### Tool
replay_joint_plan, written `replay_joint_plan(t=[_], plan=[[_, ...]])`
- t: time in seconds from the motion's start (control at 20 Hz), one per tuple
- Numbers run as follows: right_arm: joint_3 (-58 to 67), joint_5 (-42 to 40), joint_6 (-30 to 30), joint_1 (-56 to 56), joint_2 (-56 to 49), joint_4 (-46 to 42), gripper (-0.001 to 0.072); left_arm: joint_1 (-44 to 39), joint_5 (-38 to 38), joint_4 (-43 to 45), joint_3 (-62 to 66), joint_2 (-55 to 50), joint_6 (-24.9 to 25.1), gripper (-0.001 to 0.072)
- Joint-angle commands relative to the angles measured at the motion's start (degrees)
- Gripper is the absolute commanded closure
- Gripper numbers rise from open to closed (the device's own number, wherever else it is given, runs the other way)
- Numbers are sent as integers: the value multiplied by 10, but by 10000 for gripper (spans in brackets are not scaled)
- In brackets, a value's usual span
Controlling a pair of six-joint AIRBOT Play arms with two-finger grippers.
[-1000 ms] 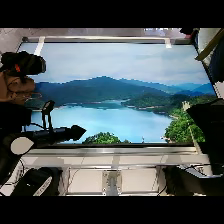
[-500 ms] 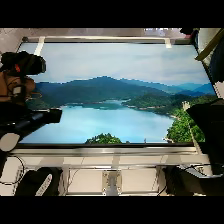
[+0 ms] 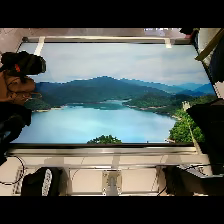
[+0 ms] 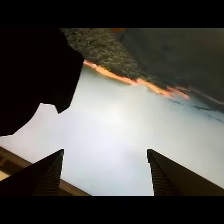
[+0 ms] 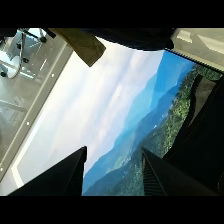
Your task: Fold the clothes and pants, and hang the long-sleeved shirts on hangers.
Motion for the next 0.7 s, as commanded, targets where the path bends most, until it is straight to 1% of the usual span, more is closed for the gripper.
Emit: replay_joint_plan(t=[0.0, 0.05, 0.2, 0.25, 0.3, 0.4, 0.5, 0.55, 0.65], plan=[[8, -5, 0, 0, -13, -2, 323, 32, -16, 30, 1, 18, 4, 96], [8, -10, 0, 0, -13, -3, 324, 32, -17, 44, 1, 18, 4, 96], [9, -100, 4, 0, -13, 0, 323, 32, -35, 71, 1, 18, 4, 96], [10, -108, 17, 0, -12, 6, 324, 32, -37, 74, 1, 18, 4, 96], [10, -100, 33, 0, -10, 16, 323, 32, -37, 75, 1, 18, 4, 97], [10, -96, 35, 29, -12, 56, 325, 32, -37, 75, 1, 18, 4, 97], [10, -74, 35, 76, -12, 99, 325, 32, -35, 99, 1, 18, 4, 96], [10, -59, 20, 116, -12, 112, 326, 32, -33, 126, 1, 18, 4, 97], [9, -25, -52, 219, -13, 94, 325, 32, -33, 189, 1, 17, 4, 97]])
